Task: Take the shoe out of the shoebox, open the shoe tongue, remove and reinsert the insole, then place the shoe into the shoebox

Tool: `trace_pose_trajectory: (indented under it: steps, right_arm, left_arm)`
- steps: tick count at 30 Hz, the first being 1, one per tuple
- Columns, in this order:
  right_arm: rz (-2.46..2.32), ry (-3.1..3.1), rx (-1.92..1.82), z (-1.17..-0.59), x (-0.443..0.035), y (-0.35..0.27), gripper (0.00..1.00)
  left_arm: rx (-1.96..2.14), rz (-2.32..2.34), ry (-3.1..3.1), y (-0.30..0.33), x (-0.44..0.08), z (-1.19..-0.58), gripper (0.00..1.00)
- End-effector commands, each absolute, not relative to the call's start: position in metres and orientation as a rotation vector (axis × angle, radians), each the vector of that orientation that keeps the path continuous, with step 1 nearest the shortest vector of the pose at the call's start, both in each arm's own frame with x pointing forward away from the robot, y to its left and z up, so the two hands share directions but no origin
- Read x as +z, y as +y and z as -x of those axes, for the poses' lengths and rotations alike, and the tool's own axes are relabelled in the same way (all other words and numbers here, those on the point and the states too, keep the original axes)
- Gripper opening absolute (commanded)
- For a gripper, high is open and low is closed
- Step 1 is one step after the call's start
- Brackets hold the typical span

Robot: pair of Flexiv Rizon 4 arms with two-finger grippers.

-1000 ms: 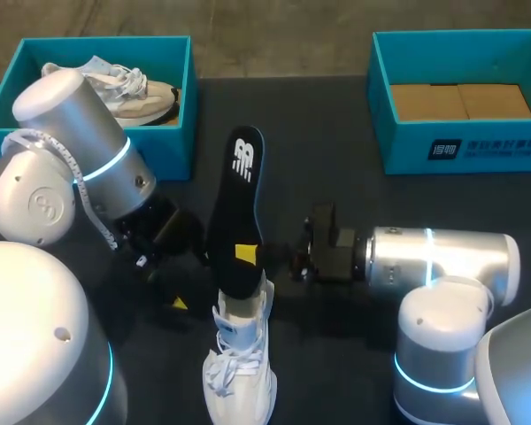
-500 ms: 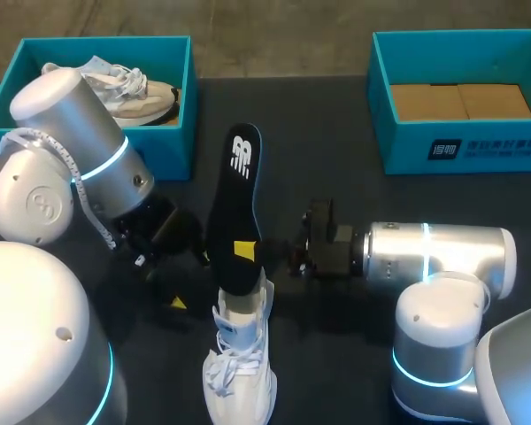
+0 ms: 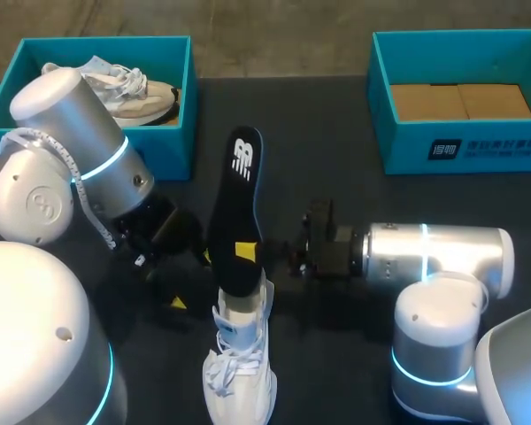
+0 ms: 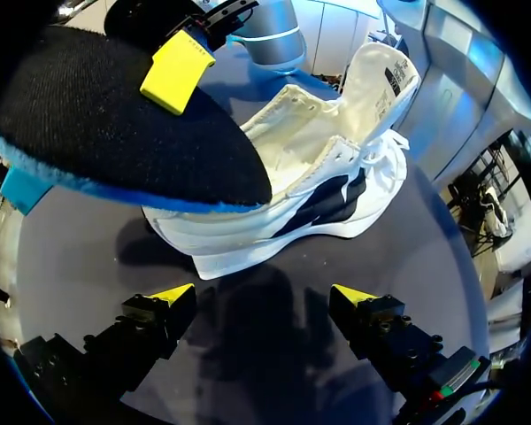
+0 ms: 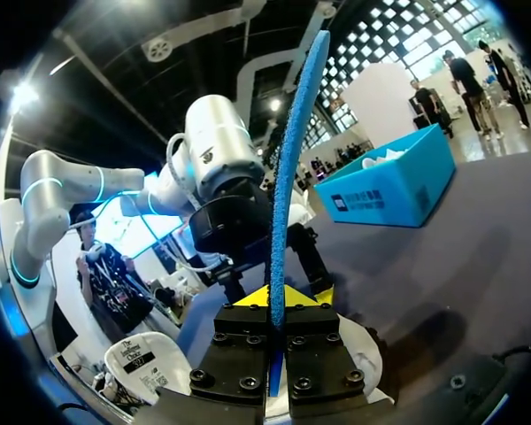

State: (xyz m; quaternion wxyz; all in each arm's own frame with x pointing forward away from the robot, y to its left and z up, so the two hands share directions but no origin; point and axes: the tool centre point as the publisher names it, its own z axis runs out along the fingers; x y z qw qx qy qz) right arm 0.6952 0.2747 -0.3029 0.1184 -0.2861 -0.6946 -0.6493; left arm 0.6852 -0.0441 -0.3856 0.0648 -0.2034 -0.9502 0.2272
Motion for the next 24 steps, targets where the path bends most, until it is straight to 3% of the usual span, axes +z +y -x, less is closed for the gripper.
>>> trace_pose_trajectory:
  steps: [1, 24]
  right_arm:
    - [0.852, -2.035, -1.894, -0.691, -0.302, 0.273, 0.0]
    - [0.856, -2.007, -1.881, -0.694, -0.314, 0.269, 0.0]
  left_arm:
    - [0.686, 0.615, -2.869, -0.044, -0.385, -0.684, 1.0]
    - [0.686, 0.615, -2.869, -0.044, -0.385, -0.684, 1.0]
